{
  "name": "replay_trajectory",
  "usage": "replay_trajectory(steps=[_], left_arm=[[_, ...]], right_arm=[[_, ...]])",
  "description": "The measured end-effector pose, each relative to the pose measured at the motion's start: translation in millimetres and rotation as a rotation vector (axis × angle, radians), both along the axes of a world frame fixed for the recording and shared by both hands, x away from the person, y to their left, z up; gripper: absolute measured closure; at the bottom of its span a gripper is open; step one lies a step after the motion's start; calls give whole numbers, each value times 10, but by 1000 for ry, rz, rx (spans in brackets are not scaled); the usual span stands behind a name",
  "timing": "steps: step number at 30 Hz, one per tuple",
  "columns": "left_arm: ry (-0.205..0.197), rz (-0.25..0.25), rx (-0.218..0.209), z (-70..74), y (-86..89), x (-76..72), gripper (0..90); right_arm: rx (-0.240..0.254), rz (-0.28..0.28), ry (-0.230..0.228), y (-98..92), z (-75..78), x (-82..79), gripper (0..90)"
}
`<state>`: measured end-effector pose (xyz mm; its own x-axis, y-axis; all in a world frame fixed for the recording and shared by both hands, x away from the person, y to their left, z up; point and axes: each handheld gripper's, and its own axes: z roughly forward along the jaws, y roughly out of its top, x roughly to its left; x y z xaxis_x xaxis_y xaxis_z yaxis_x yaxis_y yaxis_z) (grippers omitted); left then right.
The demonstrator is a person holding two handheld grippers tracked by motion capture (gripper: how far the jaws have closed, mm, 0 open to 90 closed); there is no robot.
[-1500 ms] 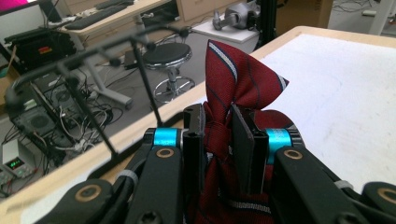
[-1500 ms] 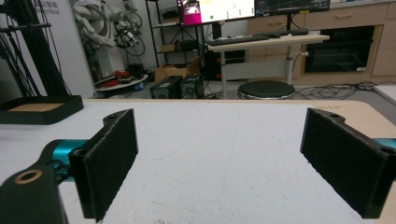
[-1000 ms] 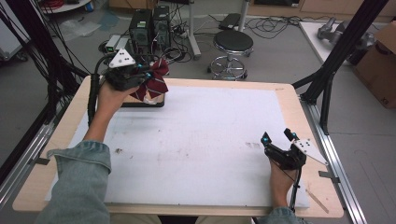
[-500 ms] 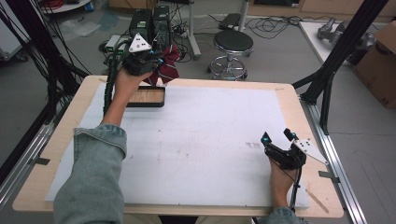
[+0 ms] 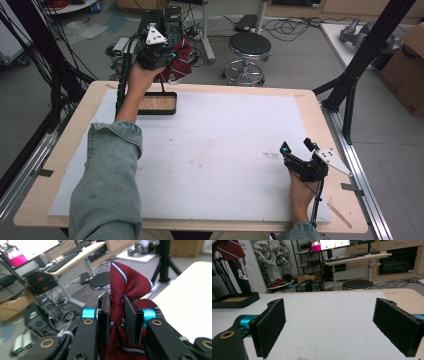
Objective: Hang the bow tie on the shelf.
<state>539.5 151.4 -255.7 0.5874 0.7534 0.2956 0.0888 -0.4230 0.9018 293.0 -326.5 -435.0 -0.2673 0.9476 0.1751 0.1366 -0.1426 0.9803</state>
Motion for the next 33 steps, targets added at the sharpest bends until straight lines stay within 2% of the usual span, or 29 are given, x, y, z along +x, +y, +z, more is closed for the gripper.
replay_trajectory(steps=[1, 6, 11, 18, 22, 24, 33], left_arm=[[7, -10, -13, 5, -2, 19, 747], [16, -30, -3, -47, -125, 81, 746], [53, -63, 25, -226, -344, 140, 745], [80, -55, 37, -478, -520, 178, 742], [84, -56, 45, -590, -548, 169, 739], [94, -57, 27, -617, -545, 171, 733], [105, -54, 16, -655, -519, 177, 666]], right_arm=[[1, 1, 0, 0, -1, 1, 102], [4, 3, 2, -2, -4, 8, 102], [4, 6, 4, -5, -6, 11, 102], [5, 10, 7, -7, -6, 13, 102], [8, 11, 10, -8, -9, 19, 102], [6, 11, 8, -6, -8, 20, 102], [9, 12, 12, -8, -9, 19, 102]])
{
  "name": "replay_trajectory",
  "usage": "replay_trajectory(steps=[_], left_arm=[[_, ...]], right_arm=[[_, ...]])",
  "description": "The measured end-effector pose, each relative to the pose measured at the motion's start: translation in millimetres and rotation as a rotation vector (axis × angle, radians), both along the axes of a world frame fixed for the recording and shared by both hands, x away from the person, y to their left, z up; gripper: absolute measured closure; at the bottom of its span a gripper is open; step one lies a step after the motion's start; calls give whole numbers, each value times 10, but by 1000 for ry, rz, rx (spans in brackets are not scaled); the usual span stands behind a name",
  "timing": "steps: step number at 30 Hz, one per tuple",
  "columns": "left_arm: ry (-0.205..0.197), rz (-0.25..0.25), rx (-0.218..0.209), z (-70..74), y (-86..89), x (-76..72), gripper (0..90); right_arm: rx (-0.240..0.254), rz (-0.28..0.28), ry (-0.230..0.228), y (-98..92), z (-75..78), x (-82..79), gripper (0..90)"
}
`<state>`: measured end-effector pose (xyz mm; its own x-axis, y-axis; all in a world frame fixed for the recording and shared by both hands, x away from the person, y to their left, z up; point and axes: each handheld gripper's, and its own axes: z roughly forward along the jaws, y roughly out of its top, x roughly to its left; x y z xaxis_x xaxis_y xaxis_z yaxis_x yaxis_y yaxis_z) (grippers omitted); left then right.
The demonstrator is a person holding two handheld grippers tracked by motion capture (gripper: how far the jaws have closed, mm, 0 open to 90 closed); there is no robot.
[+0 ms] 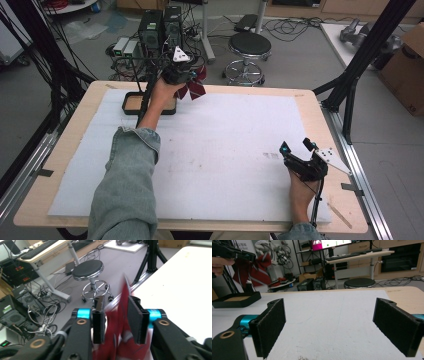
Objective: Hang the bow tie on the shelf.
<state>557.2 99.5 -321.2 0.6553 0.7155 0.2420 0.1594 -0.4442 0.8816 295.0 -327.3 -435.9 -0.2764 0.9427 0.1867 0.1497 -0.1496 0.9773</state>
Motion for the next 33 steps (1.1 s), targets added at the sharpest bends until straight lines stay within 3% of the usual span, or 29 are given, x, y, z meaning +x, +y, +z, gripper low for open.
replay_trajectory(steps=[6, 13, 23, 29, 33], left_arm=[[-9, -10, -10, 40, 15, -35, 636], [-18, -42, -73, 129, 105, -186, 595], [-22, -61, -179, 159, 393, -592, 546], [-51, -70, -237, 199, 643, -874, 514], [-66, -50, -262, 255, 843, -1021, 473]], right_arm=[[1, -1, 1, -2, 1, -1, 102], [-1, -2, 0, 0, 2, -2, 102], [-4, -6, -1, 0, 2, -2, 102], [-6, -7, -5, 5, 3, -2, 102], [-10, -10, -4, 7, 5, 0, 102]])
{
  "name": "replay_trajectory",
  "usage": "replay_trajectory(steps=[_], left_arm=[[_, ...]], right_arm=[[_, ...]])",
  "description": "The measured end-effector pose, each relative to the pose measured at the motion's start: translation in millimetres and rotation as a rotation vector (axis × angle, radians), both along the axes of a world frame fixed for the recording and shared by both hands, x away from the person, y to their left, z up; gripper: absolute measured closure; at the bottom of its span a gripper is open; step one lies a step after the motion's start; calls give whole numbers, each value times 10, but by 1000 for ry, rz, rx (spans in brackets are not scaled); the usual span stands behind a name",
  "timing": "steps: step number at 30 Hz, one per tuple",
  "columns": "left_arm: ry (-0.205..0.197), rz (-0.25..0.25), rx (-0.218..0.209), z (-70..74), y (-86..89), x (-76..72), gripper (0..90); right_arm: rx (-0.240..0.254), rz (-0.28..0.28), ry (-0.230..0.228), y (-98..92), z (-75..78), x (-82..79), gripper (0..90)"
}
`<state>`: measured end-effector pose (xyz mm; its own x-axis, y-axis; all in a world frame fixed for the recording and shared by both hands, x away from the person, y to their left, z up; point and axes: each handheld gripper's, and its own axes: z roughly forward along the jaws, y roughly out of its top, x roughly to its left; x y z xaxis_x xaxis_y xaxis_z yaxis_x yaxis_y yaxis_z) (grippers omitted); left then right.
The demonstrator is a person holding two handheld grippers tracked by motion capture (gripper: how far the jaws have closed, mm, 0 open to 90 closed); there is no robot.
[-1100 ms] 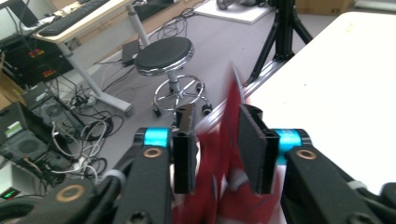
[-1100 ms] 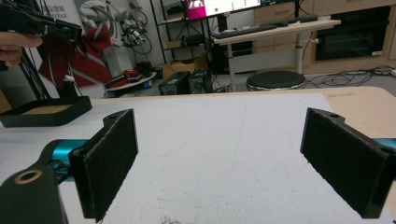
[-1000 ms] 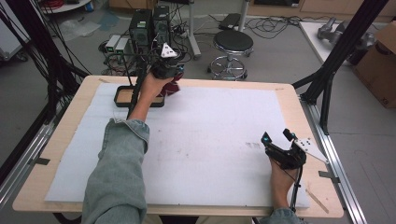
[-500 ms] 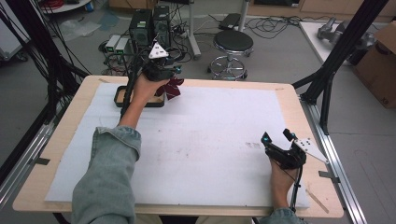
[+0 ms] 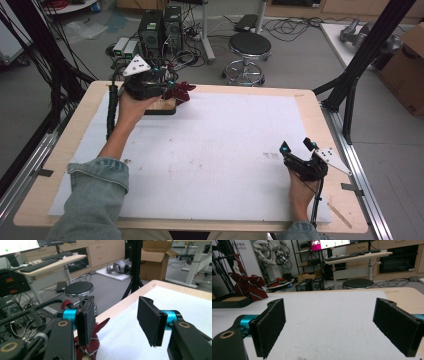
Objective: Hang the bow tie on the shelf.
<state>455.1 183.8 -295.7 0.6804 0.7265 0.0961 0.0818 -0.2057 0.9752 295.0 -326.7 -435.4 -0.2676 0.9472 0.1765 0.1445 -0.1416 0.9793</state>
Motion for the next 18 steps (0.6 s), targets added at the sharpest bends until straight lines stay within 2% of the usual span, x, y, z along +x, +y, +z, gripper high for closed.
replay_trajectory(steps=[3, 8, 14, 18], left_arm=[[-5, 22, -27, 28, 160, -108, 446], [25, 62, -64, -6, 412, -282, 368], [31, 106, -80, -88, 641, -516, 287], [13, 131, -94, -132, 774, -697, 270]], right_arm=[[-5, 0, 1, 5, 1, -3, 102], [-11, -2, -2, 13, 3, -4, 102], [-9, -4, 1, 16, 4, -8, 102], [-9, -5, 1, 17, 3, -7, 102]])
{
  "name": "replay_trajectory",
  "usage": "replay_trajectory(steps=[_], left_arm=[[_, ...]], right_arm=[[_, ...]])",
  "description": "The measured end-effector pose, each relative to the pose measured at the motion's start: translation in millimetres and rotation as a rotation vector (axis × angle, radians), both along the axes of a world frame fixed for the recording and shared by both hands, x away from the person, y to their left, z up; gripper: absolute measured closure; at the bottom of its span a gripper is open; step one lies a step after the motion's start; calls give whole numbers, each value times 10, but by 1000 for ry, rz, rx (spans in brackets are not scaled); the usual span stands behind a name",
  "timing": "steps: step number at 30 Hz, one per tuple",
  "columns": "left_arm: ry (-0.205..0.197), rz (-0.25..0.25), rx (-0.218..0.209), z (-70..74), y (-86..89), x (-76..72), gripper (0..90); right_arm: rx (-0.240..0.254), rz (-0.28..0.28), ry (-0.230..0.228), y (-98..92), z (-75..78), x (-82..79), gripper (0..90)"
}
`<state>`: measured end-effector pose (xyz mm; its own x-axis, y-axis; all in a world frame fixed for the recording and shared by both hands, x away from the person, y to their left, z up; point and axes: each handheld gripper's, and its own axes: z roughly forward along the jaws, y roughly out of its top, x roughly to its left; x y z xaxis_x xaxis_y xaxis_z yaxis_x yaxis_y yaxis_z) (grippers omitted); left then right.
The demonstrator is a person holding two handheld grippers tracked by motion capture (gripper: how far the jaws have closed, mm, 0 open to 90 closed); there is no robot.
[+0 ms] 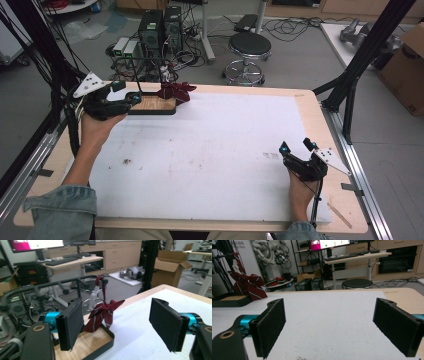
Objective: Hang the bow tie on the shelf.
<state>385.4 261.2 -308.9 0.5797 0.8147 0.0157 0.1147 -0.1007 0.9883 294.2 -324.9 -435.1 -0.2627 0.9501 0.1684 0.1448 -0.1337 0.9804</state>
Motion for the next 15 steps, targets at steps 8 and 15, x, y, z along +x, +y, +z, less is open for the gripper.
replay_trajectory(steps=[8, 15], left_arm=[[-4, 49, 12, -163, 190, -343, 250], [7, 93, 17, -345, 318, -586, 232]], right_arm=[[4, -2, 2, -2, 1, -4, 102], [-2, 1, -2, -2, -1, -3, 102]])
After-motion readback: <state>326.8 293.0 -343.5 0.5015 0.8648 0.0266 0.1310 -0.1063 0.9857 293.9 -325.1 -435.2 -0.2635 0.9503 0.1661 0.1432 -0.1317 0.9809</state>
